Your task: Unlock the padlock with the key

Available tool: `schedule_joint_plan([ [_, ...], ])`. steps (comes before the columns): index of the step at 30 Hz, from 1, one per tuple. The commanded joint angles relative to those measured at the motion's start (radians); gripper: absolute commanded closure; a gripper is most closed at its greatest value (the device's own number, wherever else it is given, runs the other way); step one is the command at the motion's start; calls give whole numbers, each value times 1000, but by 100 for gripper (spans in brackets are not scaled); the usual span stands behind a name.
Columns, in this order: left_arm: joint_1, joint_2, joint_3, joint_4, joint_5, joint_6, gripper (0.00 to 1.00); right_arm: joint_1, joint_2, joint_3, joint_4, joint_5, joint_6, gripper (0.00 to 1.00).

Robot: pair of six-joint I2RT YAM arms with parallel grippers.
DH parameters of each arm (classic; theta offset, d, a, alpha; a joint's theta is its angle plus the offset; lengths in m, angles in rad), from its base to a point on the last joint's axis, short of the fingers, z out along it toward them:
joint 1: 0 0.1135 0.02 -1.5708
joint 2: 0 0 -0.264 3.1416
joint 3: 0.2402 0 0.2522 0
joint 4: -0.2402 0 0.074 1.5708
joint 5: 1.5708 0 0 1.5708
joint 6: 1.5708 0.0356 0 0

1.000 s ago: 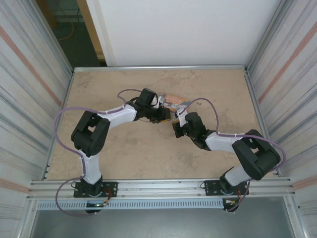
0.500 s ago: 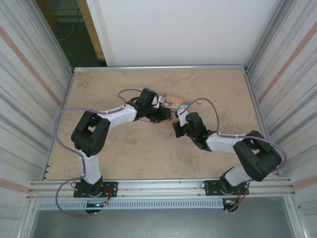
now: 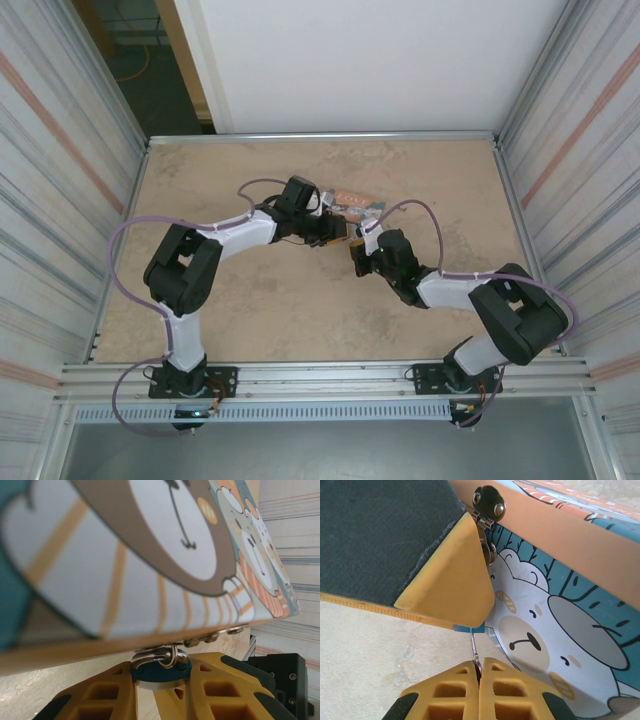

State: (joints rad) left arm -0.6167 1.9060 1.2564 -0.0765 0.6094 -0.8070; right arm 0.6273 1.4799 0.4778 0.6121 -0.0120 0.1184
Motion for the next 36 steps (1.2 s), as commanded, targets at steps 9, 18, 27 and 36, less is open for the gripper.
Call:
schedule_joint_plan([
  [9,-39,-53,5,-7,53,-53,85,-106,14,35,182,-183,-36,100],
  [18,-46,-53,1,-13,43,-58,85,-168,22,70,154,-306,-22,100],
  [27,-63,-47,-2,-9,33,-68,85,-176,43,102,160,-327,9,100],
  [36,-82,-42,-32,49,8,-107,85,-175,58,131,154,-367,74,100],
])
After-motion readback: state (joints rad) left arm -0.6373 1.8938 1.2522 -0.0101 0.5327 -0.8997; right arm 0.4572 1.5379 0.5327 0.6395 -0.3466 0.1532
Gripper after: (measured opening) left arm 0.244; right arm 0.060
